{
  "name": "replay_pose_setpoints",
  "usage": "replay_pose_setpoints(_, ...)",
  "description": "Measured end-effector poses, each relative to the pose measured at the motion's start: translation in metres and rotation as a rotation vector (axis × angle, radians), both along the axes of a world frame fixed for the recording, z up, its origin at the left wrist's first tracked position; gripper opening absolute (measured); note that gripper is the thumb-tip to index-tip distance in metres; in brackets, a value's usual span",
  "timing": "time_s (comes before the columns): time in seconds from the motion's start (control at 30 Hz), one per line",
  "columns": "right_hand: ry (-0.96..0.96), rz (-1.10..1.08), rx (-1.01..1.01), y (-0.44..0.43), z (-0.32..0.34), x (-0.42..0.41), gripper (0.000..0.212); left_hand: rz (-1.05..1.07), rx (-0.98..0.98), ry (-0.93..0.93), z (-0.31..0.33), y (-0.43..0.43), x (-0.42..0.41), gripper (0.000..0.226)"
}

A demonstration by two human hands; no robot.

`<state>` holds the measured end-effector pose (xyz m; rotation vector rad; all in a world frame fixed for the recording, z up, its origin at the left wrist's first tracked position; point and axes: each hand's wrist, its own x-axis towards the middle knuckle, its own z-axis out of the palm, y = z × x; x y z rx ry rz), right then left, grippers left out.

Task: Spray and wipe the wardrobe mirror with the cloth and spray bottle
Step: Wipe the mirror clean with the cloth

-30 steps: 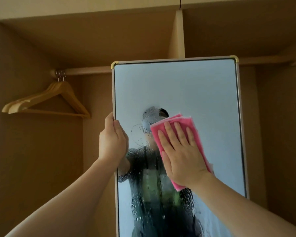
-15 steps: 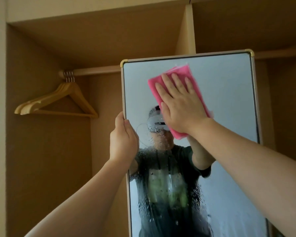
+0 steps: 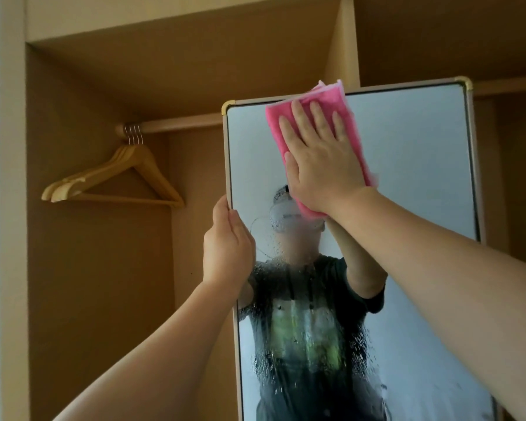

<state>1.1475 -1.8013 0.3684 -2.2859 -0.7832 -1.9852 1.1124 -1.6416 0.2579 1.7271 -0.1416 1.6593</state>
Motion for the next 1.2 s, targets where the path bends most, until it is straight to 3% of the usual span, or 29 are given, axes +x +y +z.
replay_pose_setpoints(0.77,0.035,0.117,-0.059,0.022,-0.156,0.000,0.064,-0.036,-0.018,0.083,0.003,0.000,-0.005,0.039)
replay_pose_setpoints(1.2,-0.008,0.097,-0.275,0.002,-0.138,0.002,0.060,-0.097,0.158,0.247,0.003,0.013,-0.028,0.032)
